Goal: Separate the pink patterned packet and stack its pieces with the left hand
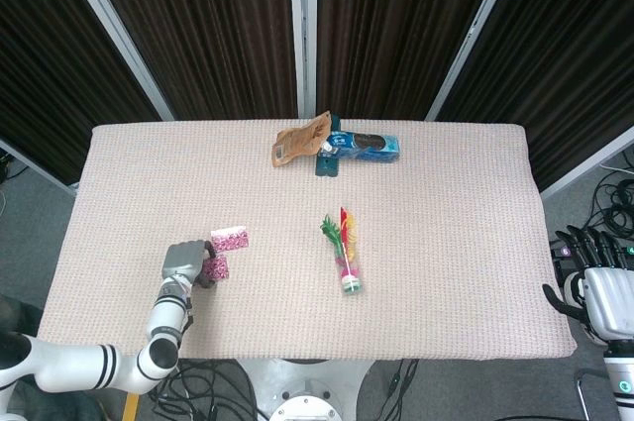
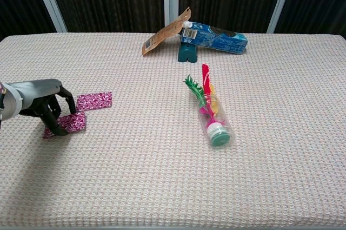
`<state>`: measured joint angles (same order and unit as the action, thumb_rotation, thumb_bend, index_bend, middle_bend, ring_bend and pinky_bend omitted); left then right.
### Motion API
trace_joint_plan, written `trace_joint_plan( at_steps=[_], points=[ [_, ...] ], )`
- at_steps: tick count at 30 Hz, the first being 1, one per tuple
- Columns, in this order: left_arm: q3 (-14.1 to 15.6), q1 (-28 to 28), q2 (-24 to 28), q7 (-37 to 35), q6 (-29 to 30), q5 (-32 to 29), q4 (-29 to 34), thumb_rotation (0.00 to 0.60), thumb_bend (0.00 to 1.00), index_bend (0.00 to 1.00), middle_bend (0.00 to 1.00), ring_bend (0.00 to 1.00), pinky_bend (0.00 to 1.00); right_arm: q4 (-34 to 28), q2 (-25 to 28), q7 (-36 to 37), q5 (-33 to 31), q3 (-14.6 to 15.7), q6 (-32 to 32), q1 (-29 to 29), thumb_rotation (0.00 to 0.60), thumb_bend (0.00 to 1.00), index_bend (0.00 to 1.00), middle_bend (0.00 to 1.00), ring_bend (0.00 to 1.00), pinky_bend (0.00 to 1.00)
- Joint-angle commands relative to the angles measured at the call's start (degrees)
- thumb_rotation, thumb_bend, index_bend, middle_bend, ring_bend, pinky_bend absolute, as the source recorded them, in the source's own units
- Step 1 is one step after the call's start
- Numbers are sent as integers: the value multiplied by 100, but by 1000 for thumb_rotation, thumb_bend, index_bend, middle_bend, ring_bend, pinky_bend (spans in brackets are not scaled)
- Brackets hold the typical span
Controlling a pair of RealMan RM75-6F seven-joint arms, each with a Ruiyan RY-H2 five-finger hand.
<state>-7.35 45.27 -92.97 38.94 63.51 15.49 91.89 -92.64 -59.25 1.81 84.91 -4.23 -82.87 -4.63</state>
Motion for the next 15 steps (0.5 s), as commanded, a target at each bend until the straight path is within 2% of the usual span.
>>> trace_joint_plan(
  at_steps=[1, 15],
  points=[
    [-15, -14, 2, -8, -17, 12, -5, 600, 264, 440, 876, 904, 946, 0, -2, 0, -8, -2, 1, -2, 515, 198, 130, 91, 0, 0],
    [39, -28, 43, 120, -143, 144, -46, 600, 264, 409, 873, 903, 943, -17, 3, -25, -24, 10, -30, 18, 523, 195, 130, 92, 0, 0]
  ],
)
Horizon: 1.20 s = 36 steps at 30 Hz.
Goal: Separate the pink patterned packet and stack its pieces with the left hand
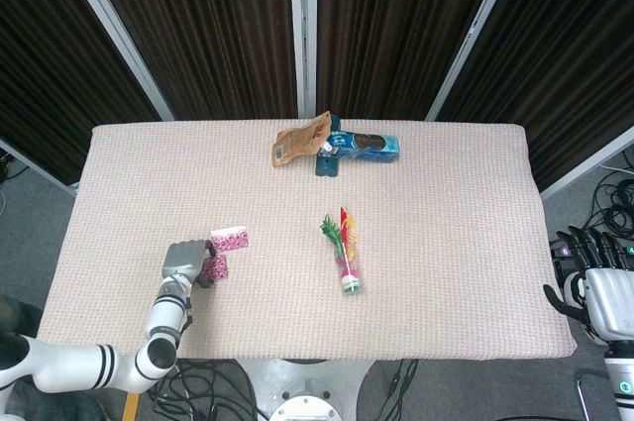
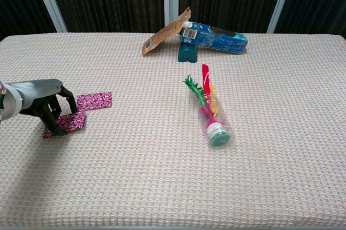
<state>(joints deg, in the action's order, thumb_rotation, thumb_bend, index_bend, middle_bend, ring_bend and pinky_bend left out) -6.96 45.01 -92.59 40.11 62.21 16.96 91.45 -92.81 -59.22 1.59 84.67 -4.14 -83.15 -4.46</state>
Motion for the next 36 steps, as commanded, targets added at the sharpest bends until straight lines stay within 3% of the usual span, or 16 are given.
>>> trace_joint_plan(
  at_steps=[1, 15, 21, 26, 31, 36],
  points=[
    [-3, -7, 6, -3, -17, -4, -3, 600, 265, 407, 873, 903, 943, -2, 2, -3, -1, 2, 0, 0, 520, 196, 130, 91, 0, 0],
    [31, -8, 56, 79, -6, 52, 149, 600, 264, 351, 872, 902, 942, -23, 22, -14, 4, 10, -55, 31, 515, 199, 130, 91, 0, 0],
    [-126, -42, 176, -126, 283, 545, 392, 600, 264, 340, 872, 902, 941, -28, 23, -20, 23, 9, -57, 23, 522, 197, 130, 92, 0, 0],
    [-347, 150, -13, -115, 216, 790, -33, 600, 264, 340, 873, 902, 941, -52, 45, -30, 32, 17, -95, 47, 515, 198, 130, 91, 0, 0],
    [-565, 466, -367, 125, -86, 440, -735, 600, 264, 340, 877, 903, 942, -73, 76, -40, -1, 16, -110, 71, 515, 199, 130, 91, 0, 0],
    [-580, 662, -604, 438, -265, 67, -1110, 600, 264, 340, 878, 903, 942, -97, 93, -65, -11, 16, -115, 80, 514, 200, 130, 91, 0, 0]
  ],
)
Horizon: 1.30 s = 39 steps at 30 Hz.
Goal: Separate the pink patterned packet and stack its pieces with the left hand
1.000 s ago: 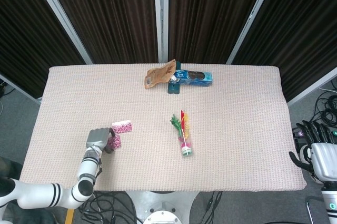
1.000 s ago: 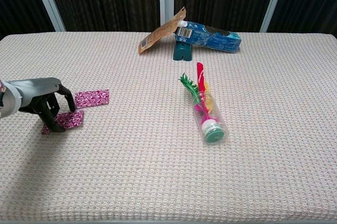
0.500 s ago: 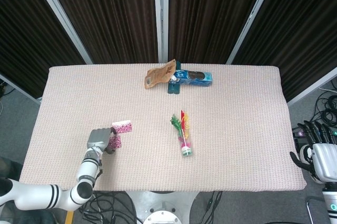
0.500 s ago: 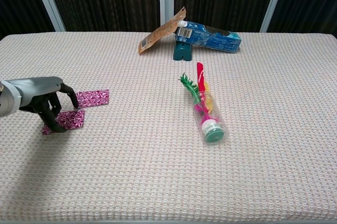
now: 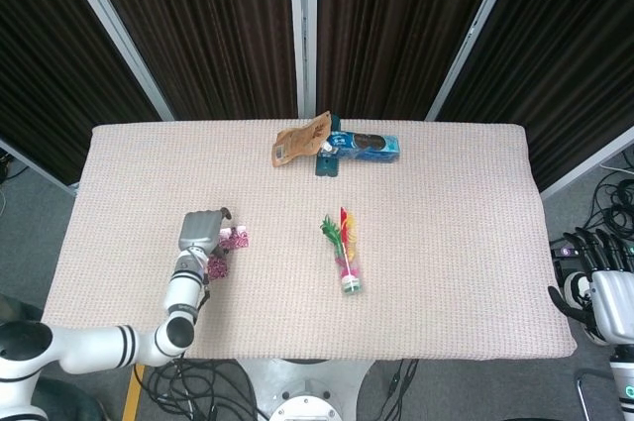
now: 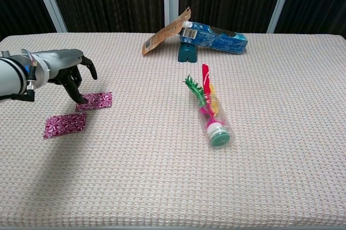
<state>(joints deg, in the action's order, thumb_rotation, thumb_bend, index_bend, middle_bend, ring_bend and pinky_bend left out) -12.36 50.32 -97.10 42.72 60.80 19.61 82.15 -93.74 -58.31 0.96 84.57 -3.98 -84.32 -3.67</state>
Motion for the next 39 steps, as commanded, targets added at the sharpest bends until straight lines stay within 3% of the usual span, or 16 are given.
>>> trace_joint_plan(
  at_steps=[1, 12, 29, 39],
  points=[
    [-32, 158, -198, 233, -154, -270, -243, 600, 265, 340, 878, 903, 942, -5, 3, -5, -2, 2, -2, 5, 518, 199, 130, 91, 0, 0],
    [37, 182, -488, 345, -187, -296, -716, 600, 264, 341, 879, 904, 942, -6, 1, -11, -15, 4, 3, 14, 516, 198, 129, 91, 0, 0],
    [-87, 212, -672, 510, -302, -397, -1043, 600, 264, 343, 881, 904, 942, 13, 8, 3, -57, 0, 17, 31, 515, 199, 130, 91, 0, 0],
    [-67, 179, -779, 544, -303, -305, -1179, 600, 265, 398, 882, 904, 942, 35, -8, 24, -63, 0, 50, 19, 514, 198, 129, 91, 0, 0]
  ],
)
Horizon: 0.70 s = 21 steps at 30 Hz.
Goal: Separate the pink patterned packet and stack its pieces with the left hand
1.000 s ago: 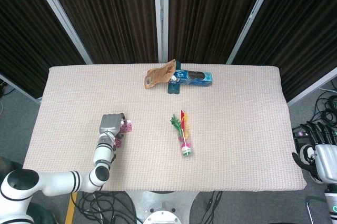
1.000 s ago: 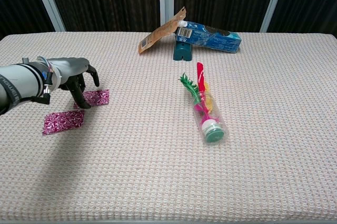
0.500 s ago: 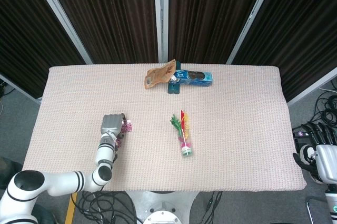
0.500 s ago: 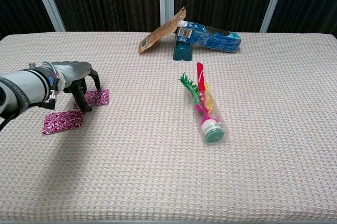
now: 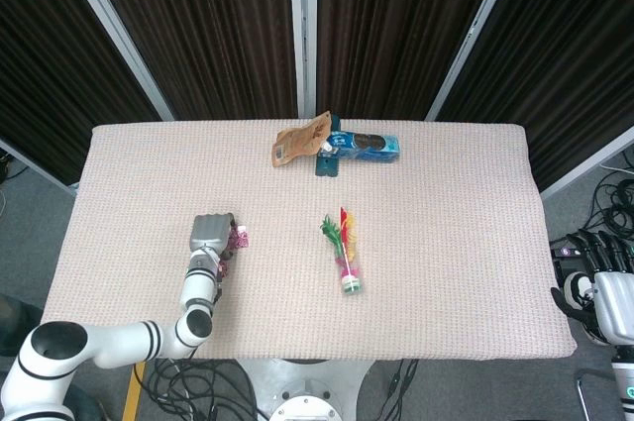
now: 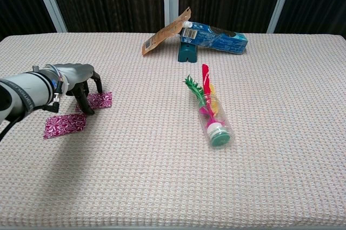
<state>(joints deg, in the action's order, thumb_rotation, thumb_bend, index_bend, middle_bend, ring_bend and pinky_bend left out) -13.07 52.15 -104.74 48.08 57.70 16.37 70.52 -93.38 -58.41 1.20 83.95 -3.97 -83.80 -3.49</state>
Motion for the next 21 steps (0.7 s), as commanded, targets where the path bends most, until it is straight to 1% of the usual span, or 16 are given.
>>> trace_joint_plan(
  at_steps=[1, 6, 10, 12, 18, 21],
  points=[
    [-2, -10, -25, 4, 12, 36, -24, 600, 265, 401, 883, 904, 942, -2, 4, 1, -3, -1, -9, 6, 513, 197, 129, 91, 0, 0],
    [-44, -31, -34, -50, 29, 151, -41, 600, 265, 453, 886, 905, 942, -4, 11, 6, -10, -2, -18, 16, 522, 198, 128, 92, 0, 0],
    [-85, -41, 0, -66, 77, 236, 23, 600, 264, 459, 887, 905, 942, -6, 16, 9, 1, -3, -39, 25, 515, 198, 129, 91, 0, 0],
    [-103, -37, 30, -50, 108, 267, 73, 600, 265, 458, 887, 905, 943, -7, 18, 10, 5, -3, -48, 29, 521, 197, 128, 91, 0, 0],
    [-227, -21, 210, 9, 242, 261, 358, 600, 265, 452, 887, 905, 942, -4, 36, 32, 7, -9, -76, 46, 516, 197, 129, 91, 0, 0],
    [-306, -51, 391, 49, 324, 126, 635, 600, 265, 451, 887, 905, 942, 7, 39, 50, 22, -6, -91, 53, 518, 197, 129, 90, 0, 0]
  ],
)
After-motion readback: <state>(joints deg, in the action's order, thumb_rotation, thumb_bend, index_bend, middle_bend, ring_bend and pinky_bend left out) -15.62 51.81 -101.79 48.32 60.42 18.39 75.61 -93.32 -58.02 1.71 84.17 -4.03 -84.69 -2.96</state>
